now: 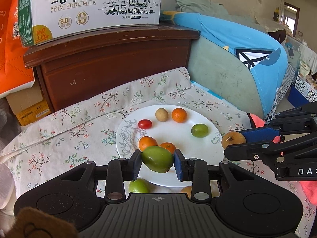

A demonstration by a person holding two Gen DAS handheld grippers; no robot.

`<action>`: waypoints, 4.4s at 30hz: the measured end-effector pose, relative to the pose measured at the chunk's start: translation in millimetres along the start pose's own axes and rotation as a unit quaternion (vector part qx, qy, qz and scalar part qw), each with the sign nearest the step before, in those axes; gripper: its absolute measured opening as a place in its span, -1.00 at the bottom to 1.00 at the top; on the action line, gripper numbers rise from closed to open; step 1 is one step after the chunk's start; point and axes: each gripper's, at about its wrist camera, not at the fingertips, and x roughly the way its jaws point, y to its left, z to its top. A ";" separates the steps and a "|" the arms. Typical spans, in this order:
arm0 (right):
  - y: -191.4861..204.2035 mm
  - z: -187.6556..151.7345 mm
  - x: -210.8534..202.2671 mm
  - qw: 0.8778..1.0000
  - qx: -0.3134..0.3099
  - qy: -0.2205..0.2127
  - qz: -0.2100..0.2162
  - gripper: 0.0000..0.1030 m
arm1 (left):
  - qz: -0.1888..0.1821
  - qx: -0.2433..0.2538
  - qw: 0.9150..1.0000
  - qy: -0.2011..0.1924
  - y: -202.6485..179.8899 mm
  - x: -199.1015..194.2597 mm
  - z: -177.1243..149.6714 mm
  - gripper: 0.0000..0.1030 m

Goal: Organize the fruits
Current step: 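Carry the green jujube and tan fruit onto the plate and release both, then withdraw both open tools from the plate back toward the fruit pile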

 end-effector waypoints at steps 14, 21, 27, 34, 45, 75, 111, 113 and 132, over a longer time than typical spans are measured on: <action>-31.3 6.6 33.4 0.998 0.066 0.021 -0.013 -0.49 | -0.007 -0.003 1.000 -0.001 -1.7 41.4 24.8 -0.38; -39.2 7.0 44.4 0.996 0.086 0.029 -0.016 -0.49 | -0.008 -0.013 1.000 0.004 -1.3 56.5 31.2 -0.38; -45.2 6.9 52.6 0.994 0.106 0.035 -0.012 -0.49 | -0.007 -0.018 1.000 0.007 -2.5 66.2 33.3 -0.38; -47.8 7.8 55.5 0.992 0.122 0.030 -0.007 -0.44 | -0.003 -0.021 1.000 0.000 -5.0 61.0 37.1 -0.34; -43.1 14.8 47.2 0.993 0.118 0.019 -0.005 -0.22 | 0.019 -0.032 0.999 -0.026 -4.8 29.6 40.4 0.40; 14.8 -38.1 -9.9 0.995 0.086 0.018 -0.039 0.40 | 0.079 -0.087 0.993 0.016 17.3 -51.2 -23.3 0.76; 37.5 -63.4 -5.7 0.999 -0.032 0.029 -0.006 -0.08 | 0.087 -0.059 0.993 0.057 26.5 -32.1 -44.0 0.73; 35.8 -60.6 -0.1 0.998 -0.043 0.037 -0.002 -0.09 | 0.076 -0.068 0.993 0.059 28.1 -26.1 -41.9 0.71; 25.5 -48.4 40.2 0.993 -0.078 0.080 0.043 -0.29 | 0.027 -0.077 0.993 0.082 25.9 22.8 -33.7 0.25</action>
